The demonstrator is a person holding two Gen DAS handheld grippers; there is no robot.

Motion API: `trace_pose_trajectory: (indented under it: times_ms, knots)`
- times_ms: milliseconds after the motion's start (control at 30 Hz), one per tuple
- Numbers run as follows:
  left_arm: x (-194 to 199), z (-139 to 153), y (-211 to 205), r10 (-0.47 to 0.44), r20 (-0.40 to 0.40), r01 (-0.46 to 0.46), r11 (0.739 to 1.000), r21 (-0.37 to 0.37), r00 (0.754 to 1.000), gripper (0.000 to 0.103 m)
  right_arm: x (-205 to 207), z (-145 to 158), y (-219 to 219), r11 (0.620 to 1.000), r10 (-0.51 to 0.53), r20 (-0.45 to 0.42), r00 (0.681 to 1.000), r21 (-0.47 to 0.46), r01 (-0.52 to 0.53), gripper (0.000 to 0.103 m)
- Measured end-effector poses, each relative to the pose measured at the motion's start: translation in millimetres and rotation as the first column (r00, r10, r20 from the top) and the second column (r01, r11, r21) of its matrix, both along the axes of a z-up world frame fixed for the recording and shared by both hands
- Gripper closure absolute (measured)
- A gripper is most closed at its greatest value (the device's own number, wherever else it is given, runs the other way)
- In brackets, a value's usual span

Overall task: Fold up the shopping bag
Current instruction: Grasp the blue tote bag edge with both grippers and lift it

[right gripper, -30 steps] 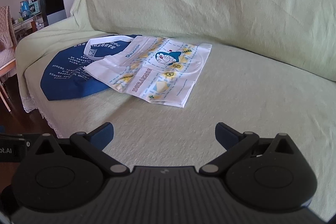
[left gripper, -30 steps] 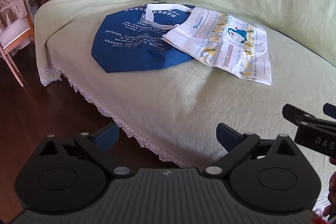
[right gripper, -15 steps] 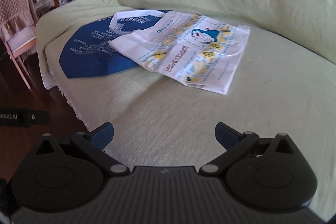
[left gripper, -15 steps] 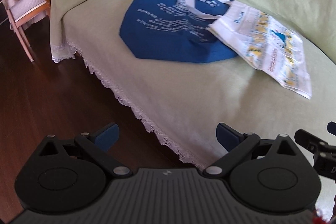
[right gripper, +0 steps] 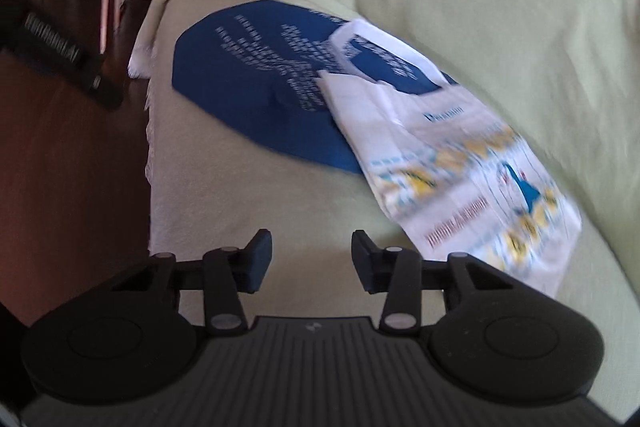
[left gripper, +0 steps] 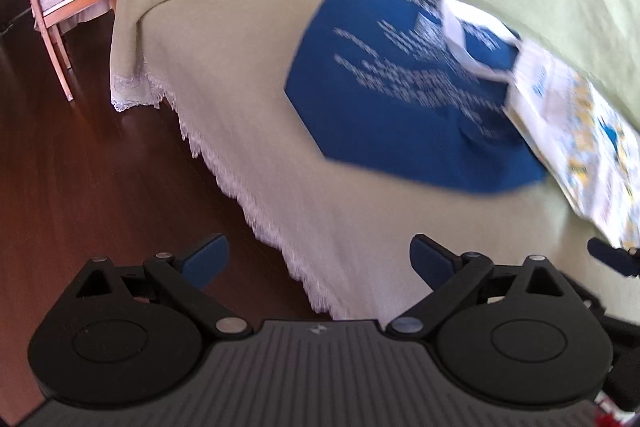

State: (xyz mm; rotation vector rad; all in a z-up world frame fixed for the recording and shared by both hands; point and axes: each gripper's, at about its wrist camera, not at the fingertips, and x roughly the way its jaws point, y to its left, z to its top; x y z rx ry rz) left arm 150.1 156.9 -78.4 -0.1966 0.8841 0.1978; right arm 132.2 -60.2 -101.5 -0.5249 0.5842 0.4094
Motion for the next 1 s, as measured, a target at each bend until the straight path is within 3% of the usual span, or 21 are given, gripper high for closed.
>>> trace_pose_trajectory:
  times_ms: [67, 100, 200, 300, 400, 500, 567, 633, 700, 733, 767, 800, 867, 900, 1000]
  knots:
    - [12.7, -2.3, 8.3, 0.026, 0.015, -0.025, 0.999, -0.022, 1.0, 0.005, 6.6, -4.9, 11.8, 0.997, 0.043, 0.069, 0.997, -0.064, -0.039, 0.052]
    - [23.5, -4.2, 15.0, 0.047, 0.024, -0.046, 0.998, -0.049, 0.999, 0.005, 9.6, -7.6, 19.0, 0.992, 0.075, 0.117, 0.99, -0.11, -0.062, 0.05]
    - [45.8, -8.3, 25.5, 0.084, 0.053, -0.08, 0.993, -0.081, 0.995, 0.005, 15.5, -15.6, 37.2, 0.963, 0.181, 0.215, 0.96, -0.235, -0.129, 0.049]
    - [65.1, -13.8, 35.0, 0.132, 0.075, -0.123, 0.986, -0.115, 0.988, 0.005, 21.0, -24.5, 49.5, 0.93, 0.257, 0.253, 0.933, -0.328, -0.168, 0.049]
    - [83.2, -22.7, 46.7, 0.183, 0.09, -0.161, 0.965, -0.209, 0.979, 0.005, 27.0, -39.4, 60.3, 0.87, 0.339, 0.277, 0.899, -0.456, -0.187, 0.051]
    - [97.1, -32.8, 53.8, 0.22, 0.082, -0.192, 0.944, -0.268, 0.972, 0.007, 27.6, -50.1, 66.8, 0.815, 0.42, 0.308, 0.854, -0.543, -0.205, 0.059]
    - [105.1, -40.8, 56.9, 0.237, 0.065, -0.205, 0.927, -0.314, 0.969, 0.027, 30.1, -55.0, 72.4, 0.786, 0.448, 0.315, 0.837, -0.585, -0.201, 0.069]
    - [110.7, -46.2, 59.0, 0.233, 0.047, -0.2, 0.906, -0.374, 0.971, 0.041, 33.2, -59.0, 79.5, 0.774, 0.452, 0.327, 0.83, -0.605, -0.184, 0.072]
    - [109.1, -40.9, 57.6, 0.214, 0.063, -0.177, 0.913, -0.367, 0.975, 0.07, 35.7, -60.3, 85.6, 0.764, 0.453, 0.331, 0.828, -0.623, -0.169, 0.084]
    - [106.0, -36.5, 57.1, 0.205, 0.075, -0.165, 0.92, -0.356, 0.976, 0.076, 36.1, -59.9, 87.9, 0.763, 0.453, 0.334, 0.827, -0.625, -0.166, 0.094]
    - [99.9, -31.5, 58.1, 0.209, 0.085, -0.168, 0.922, -0.348, 0.974, 0.088, 34.3, -57.4, 89.0, 0.771, 0.45, 0.338, 0.826, -0.614, -0.169, 0.095]
    - [91.1, -24.8, 59.9, 0.218, 0.102, -0.171, 0.924, -0.341, 0.971, 0.091, 27.4, -49.7, 88.7, 0.793, 0.444, 0.36, 0.821, -0.584, -0.173, 0.096]
    - [68.7, -6.0, 65.2, 0.247, 0.15, -0.185, 0.923, -0.337, 0.957, 0.092, 15.1, -36.9, 87.9, 0.826, 0.438, 0.397, 0.807, -0.531, -0.187, 0.097]
    - [47.5, 14.7, 69.9, 0.275, 0.205, -0.195, 0.921, -0.338, 0.939, 0.092, 8.6, -29.6, 88.0, 0.84, 0.438, 0.414, 0.798, -0.505, -0.199, 0.098]
    - [18.5, 67.5, 68.6, 0.259, 0.341, -0.159, 0.942, -0.295, 0.904, 0.093, -12.5, 1.8, 89.8, 0.888, 0.414, 0.485, 0.77, -0.403, -0.224, 0.099]
